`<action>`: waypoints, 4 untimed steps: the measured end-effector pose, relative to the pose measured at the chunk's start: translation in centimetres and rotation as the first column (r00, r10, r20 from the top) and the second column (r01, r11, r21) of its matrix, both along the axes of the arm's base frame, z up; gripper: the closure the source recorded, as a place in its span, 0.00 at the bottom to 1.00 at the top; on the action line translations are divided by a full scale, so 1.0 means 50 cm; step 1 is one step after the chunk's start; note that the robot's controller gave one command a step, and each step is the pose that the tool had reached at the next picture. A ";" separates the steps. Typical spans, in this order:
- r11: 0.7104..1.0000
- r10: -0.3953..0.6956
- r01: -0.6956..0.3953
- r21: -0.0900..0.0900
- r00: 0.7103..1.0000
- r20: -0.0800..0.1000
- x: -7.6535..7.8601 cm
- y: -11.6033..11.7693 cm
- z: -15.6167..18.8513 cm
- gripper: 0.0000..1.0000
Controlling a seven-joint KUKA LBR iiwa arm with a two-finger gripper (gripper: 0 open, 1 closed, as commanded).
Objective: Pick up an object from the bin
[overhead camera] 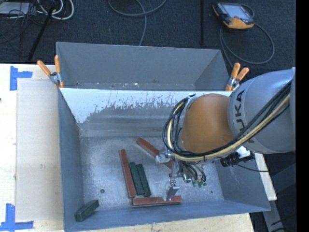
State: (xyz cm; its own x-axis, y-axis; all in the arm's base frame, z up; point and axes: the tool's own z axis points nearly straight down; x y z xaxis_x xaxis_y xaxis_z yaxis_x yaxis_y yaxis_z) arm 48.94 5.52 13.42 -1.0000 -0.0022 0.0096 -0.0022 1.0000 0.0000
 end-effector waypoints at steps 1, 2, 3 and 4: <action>1.000 -0.002 0.002 0.001 1.000 0.007 0.004 0.000 0.007 0.00; 0.996 0.094 -0.094 -0.001 0.995 0.014 0.083 0.042 -0.043 0.00; 1.000 0.011 -0.011 0.006 0.998 0.054 0.071 0.094 -0.104 1.00; 1.000 0.011 -0.011 0.006 0.998 0.054 0.071 0.094 -0.104 1.00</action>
Offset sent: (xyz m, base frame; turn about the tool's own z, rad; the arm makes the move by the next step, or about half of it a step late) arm 0.0736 0.0421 -0.0499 -0.1815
